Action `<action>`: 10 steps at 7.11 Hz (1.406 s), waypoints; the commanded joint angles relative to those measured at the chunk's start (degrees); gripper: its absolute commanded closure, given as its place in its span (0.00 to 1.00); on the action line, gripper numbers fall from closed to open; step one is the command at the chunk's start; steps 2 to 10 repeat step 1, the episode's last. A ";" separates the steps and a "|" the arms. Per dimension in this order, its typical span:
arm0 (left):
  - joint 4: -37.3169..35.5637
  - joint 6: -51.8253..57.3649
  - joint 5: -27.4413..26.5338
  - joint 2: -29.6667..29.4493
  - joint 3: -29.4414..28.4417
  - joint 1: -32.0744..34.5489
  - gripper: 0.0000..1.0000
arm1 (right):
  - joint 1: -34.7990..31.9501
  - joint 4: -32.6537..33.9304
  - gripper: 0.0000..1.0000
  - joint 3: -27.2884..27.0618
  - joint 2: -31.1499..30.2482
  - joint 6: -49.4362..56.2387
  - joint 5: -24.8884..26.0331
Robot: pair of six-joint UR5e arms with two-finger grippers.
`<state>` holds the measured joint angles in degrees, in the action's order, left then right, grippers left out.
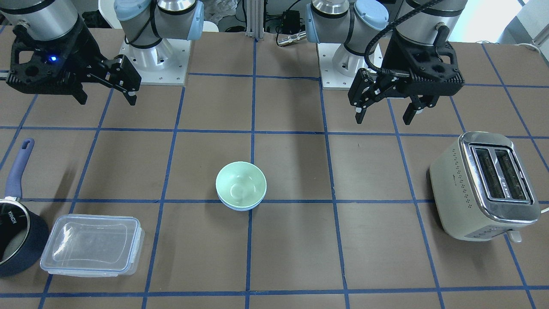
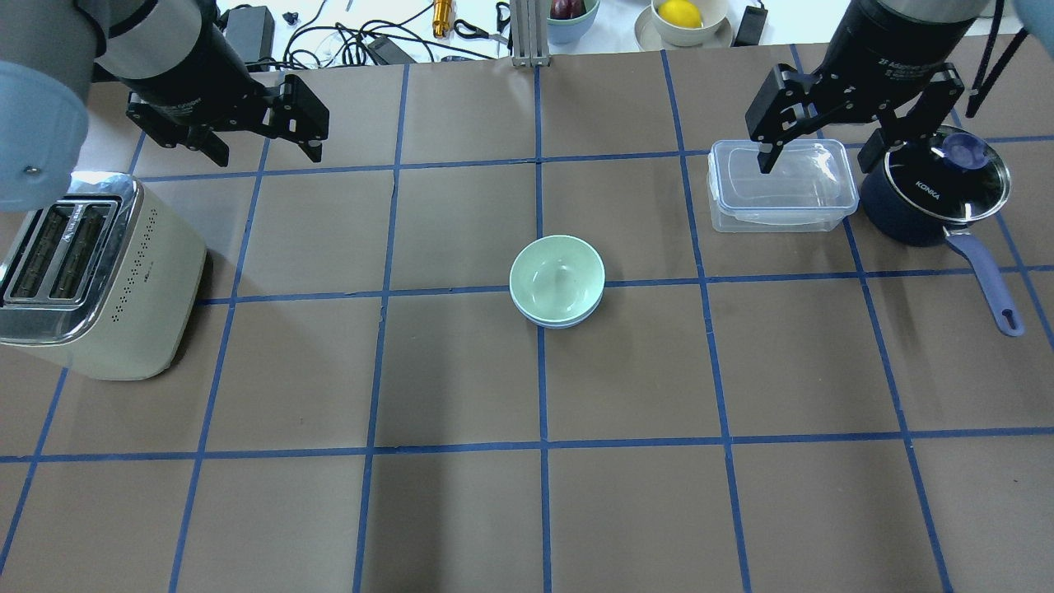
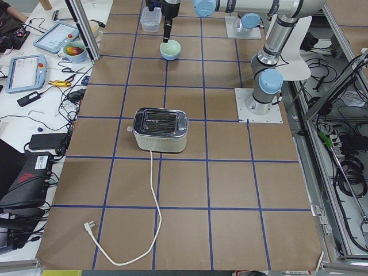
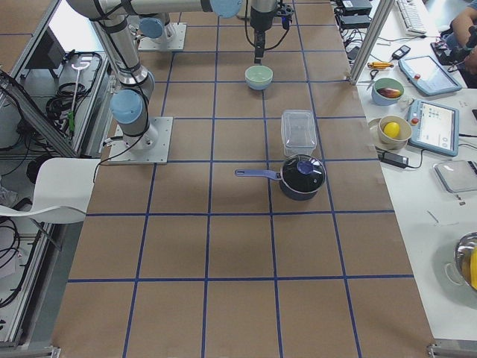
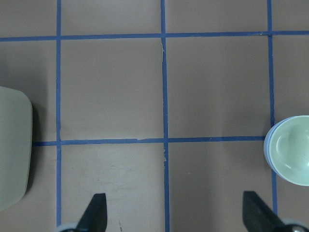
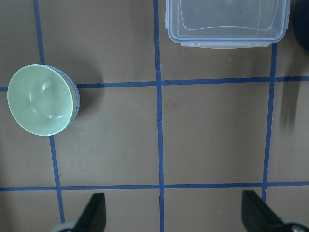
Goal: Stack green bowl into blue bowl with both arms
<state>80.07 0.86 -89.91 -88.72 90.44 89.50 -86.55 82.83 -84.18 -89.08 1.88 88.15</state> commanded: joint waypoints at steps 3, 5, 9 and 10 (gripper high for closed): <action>0.00 -0.07 -0.08 0.12 0.17 0.06 0.00 | -0.03 0.31 0.00 -0.02 0.04 -0.21 0.00; 0.00 -0.07 -0.08 0.12 0.17 0.06 0.00 | -0.03 0.31 0.00 -0.02 0.04 -0.21 0.00; 0.00 -0.07 -0.08 0.12 0.17 0.06 0.00 | -0.03 0.31 0.00 -0.02 0.04 -0.21 0.00; 0.00 -0.07 -0.08 0.12 0.17 0.06 0.00 | -0.03 0.31 0.00 -0.02 0.04 -0.21 0.00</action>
